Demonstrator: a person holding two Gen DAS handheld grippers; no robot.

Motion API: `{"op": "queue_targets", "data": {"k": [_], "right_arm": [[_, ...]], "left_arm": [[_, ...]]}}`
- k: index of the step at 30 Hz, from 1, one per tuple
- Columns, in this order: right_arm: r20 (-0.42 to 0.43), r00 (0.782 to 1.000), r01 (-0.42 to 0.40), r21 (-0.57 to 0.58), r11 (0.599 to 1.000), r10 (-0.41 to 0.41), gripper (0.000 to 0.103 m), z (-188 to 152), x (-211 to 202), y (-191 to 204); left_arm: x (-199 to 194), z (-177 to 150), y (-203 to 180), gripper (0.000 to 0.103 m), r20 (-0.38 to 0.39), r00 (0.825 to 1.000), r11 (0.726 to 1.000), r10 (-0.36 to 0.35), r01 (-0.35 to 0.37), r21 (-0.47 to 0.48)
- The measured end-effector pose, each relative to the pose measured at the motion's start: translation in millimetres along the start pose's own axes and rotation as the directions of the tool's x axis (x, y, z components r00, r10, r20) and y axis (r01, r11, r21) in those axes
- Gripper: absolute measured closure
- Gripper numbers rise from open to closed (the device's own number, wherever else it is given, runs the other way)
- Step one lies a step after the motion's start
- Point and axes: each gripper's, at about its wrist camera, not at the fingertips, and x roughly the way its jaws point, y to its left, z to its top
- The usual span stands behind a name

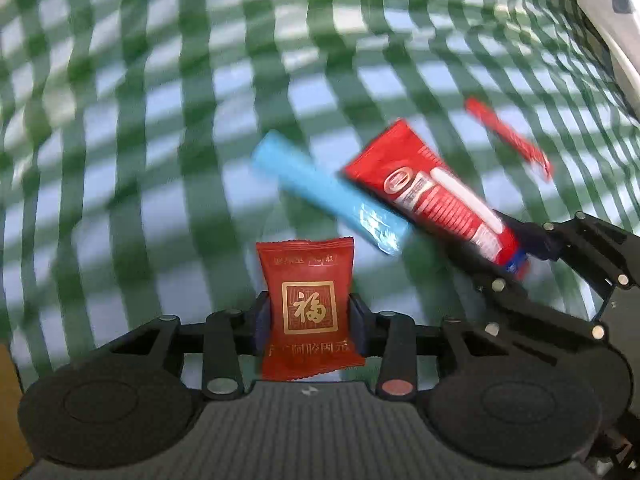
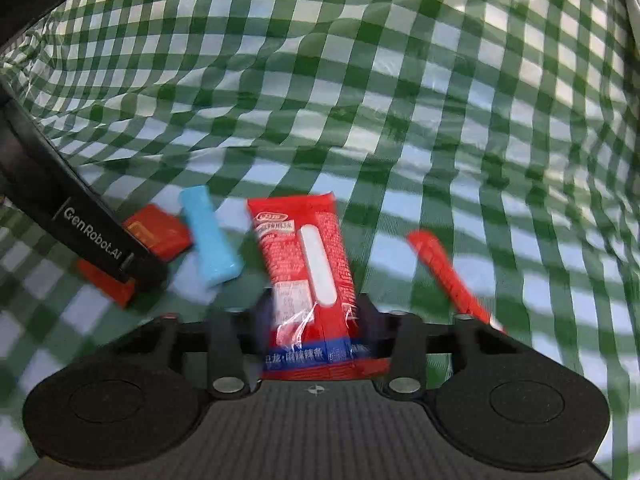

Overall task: Organize snacks
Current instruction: 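Carry the red candy pack and red strip pack over the box with both tools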

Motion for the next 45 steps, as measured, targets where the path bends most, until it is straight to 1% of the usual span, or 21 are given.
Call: {"op": "queue_targets", "data": {"k": [2, 5, 7, 9, 11, 12, 14, 16, 18, 21, 24, 27, 31, 34, 37, 39, 45], "right_arm": [[-0.021, 0.999, 0.040, 0.011, 0.999, -0.040, 0.068, -5.4, -16.2, 18.2], [-0.023, 0.999, 0.031, 0.135, 0.990, -0.029, 0.069, -20.3, -52.1, 40.7], [-0.008, 0.999, 0.048, 0.201, 0.978, -0.048, 0.069, -29.9, -80.2, 59.0], [0.015, 0.996, 0.078, 0.248, 0.966, -0.085, 0.069, -36.1, -108.5, 76.6], [0.032, 0.993, 0.095, 0.320, 0.943, -0.111, 0.069, -36.9, -135.8, 89.7], [0.039, 0.993, 0.091, 0.353, 0.931, -0.112, 0.069, -34.8, -149.7, 96.6], [0.068, 0.992, 0.074, 0.382, 0.921, -0.108, 0.069, -28.0, -176.5, 111.9], [0.103, 0.991, 0.040, 0.367, 0.929, -0.083, 0.069, -17.5, -203.8, 130.7], [0.137, 0.989, 0.010, 0.326, 0.945, -0.057, 0.069, -9.5, -228.6, 150.9], [0.167, 0.986, -0.057, 0.282, 0.958, 0.010, 0.069, -2.4, -266.8, 189.2], [0.181, 0.981, -0.115, 0.241, 0.964, 0.072, 0.069, -6.8, -297.3, 228.9], [0.163, 0.979, -0.155, 0.233, 0.960, 0.119, 0.069, -19.8, -318.4, 266.2], [0.120, 0.980, -0.179, 0.212, 0.961, 0.156, 0.069, -33.5, -340.6, 307.1], [0.136, 0.979, -0.168, 0.133, 0.977, 0.150, 0.069, -41.7, -361.7, 329.9], [0.136, 0.982, -0.142, 0.076, 0.987, 0.130, 0.069, -41.0, -376.7, 346.9], [0.141, 0.983, -0.128, 0.051, 0.991, 0.120, 0.069, -40.7, -386.0, 357.5], [0.203, 0.972, -0.115, -0.040, 0.993, 0.121, 0.069, -45.4, -413.3, 390.5]], "left_arm": [[-11.1, -28.7, 7.6, 0.060, -0.011, 1.000, 1.000, 0.020, -0.020, -0.002], [-39.6, -70.9, 30.3, 0.060, -0.035, 0.999, 0.999, -0.001, 0.000, -0.044], [-62.5, -97.0, 41.4, 0.059, -0.033, 0.999, 0.998, 0.002, -0.004, -0.057], [-89.0, -118.0, 50.5, 0.059, -0.019, 1.000, 0.998, 0.006, -0.007, -0.061], [-116.8, -136.4, 56.1, 0.059, 0.005, 1.000, 0.998, 0.012, -0.012, -0.055], [-130.7, -144.2, 58.4, 0.059, 0.020, 1.000, 0.998, 0.014, -0.013, -0.053], [-163.3, -162.4, 63.2, 0.059, 0.062, 0.998, 0.999, 0.017, -0.014, -0.049], [-193.9, -177.4, 64.2, 0.059, 0.107, 0.994, 0.999, 0.025, -0.020, -0.047], [-223.3, -195.2, 70.7, 0.059, 0.137, 0.990, 0.998, 0.029, -0.022, -0.052], [-264.1, -229.1, 83.8, 0.059, 0.178, 0.983, 0.997, 0.041, -0.028, -0.074], [-299.6, -267.6, 101.5, 0.059, 0.212, 0.975, 0.992, 0.072, -0.047, -0.121], [-322.0, -300.6, 118.2, 0.059, 0.226, 0.971, 0.984, 0.079, -0.040, -0.173], [-353.0, -344.6, 137.3, 0.059, 0.271, 0.956, 0.978, 0.110, -0.056, -0.199], [-372.1, -369.1, 143.1, 0.059, 0.318, 0.939, 0.971, 0.128, -0.054, -0.234], [-389.7, -391.4, 149.5, 0.059, 0.363, 0.922, 0.963, 0.135, -0.037, -0.266], [-398.4, -404.0, 156.6, 0.059, 0.376, 0.916, 0.959, 0.140, -0.031, -0.282], [-418.9, -435.6, 170.4, 0.059, 0.409, 0.898, 0.949, 0.160, -0.026, -0.314]]}}
